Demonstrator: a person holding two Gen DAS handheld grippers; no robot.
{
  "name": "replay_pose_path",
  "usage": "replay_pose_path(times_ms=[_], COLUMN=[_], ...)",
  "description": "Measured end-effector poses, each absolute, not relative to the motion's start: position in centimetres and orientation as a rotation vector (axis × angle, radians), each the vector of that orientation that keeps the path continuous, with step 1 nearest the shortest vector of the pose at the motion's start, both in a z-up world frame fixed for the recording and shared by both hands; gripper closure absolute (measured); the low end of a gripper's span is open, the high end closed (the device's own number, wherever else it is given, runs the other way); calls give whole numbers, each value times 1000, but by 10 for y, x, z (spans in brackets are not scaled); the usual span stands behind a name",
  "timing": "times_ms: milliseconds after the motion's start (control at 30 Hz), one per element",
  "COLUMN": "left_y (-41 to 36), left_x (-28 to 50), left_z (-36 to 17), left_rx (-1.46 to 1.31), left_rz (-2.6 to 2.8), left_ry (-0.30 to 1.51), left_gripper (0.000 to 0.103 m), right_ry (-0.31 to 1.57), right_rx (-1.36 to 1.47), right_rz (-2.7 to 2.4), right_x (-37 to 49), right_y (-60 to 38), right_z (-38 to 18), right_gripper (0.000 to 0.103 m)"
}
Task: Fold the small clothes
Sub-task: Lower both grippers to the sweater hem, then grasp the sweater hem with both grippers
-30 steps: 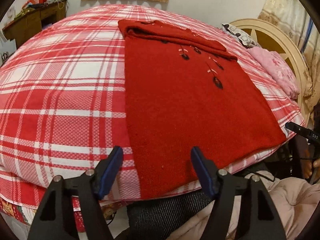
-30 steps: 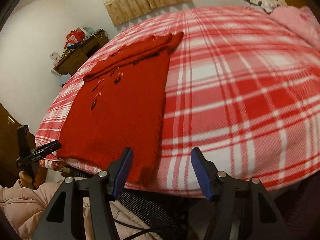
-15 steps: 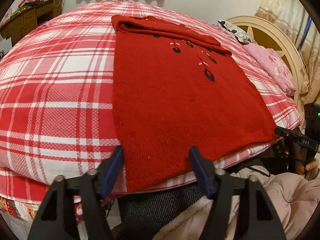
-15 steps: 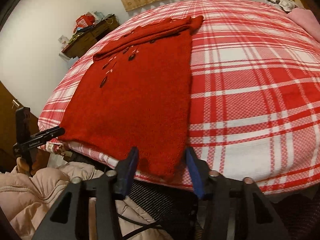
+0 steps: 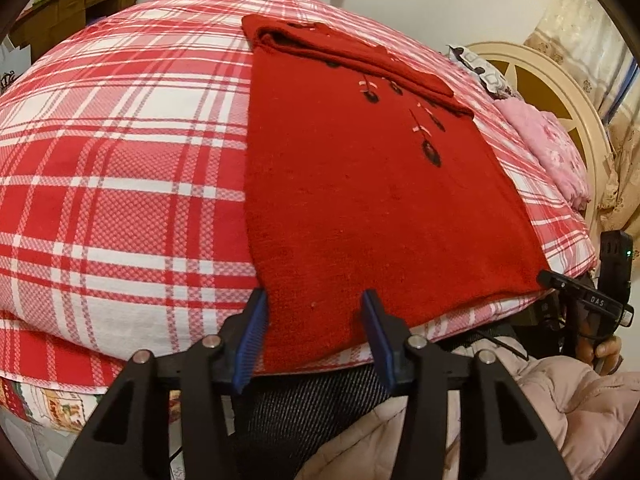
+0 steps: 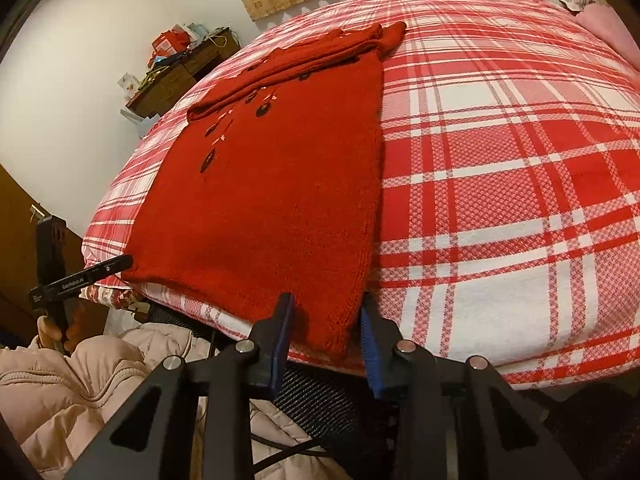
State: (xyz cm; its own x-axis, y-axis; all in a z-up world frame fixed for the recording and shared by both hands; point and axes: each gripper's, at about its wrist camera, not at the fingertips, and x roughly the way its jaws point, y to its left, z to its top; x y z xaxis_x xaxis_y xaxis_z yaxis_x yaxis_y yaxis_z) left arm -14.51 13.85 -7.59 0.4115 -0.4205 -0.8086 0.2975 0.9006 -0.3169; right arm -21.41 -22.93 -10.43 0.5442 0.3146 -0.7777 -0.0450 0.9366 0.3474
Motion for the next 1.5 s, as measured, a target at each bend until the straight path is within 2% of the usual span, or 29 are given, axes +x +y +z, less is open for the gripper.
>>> replay_pose_path(times_ms=[67, 100, 133, 167, 200, 500, 767, 1000, 1200, 1333, 1433, 1500], left_y=[137, 136, 136, 136, 137, 145, 137, 121, 130, 149, 154, 151], left_x=[-146, -146, -146, -145, -144, -128, -64, -3, 24, 19, 16, 11], left_z=[-76, -76, -75, -75, -76, -42, -14, -27, -29, -17, -13, -16], left_rx=[-120, -118, -121, -125, -141, -236, -264, -178, -179, -157, -149, -136], left_rz=[-445, -441, -440, -443, -450, -501, -502, -405, -341, -349, -407, -466], left_ry=[1045, 1042, 1038, 1041, 1057, 1007, 954, 975, 989, 925, 891, 881], left_gripper=[55, 58, 64, 87, 94, 94, 94, 94, 94, 88, 76, 63], right_ry=[983, 983, 986, 1000, 1015, 895, 787, 828, 877, 884, 875, 870], right_rx=[285, 270, 254, 244, 264, 525, 597, 665, 667, 683, 688, 690], right_rz=[215, 211, 208, 215, 233, 415, 423, 246, 159, 150, 159, 159], right_x=[-213, -213, -213, -213, -212, -195, -118, -52, -31, -27, -26, -26], right_y=[-227, -225, -224, -222, -222, -238, -249, -270, -275, -278, -279, -278], right_z=[-104, -104, -103, -104, -104, -59, -24, -59, -88, -95, -94, -95], right_gripper=[71, 75, 89, 93, 93, 94, 94, 94, 94, 94, 94, 93])
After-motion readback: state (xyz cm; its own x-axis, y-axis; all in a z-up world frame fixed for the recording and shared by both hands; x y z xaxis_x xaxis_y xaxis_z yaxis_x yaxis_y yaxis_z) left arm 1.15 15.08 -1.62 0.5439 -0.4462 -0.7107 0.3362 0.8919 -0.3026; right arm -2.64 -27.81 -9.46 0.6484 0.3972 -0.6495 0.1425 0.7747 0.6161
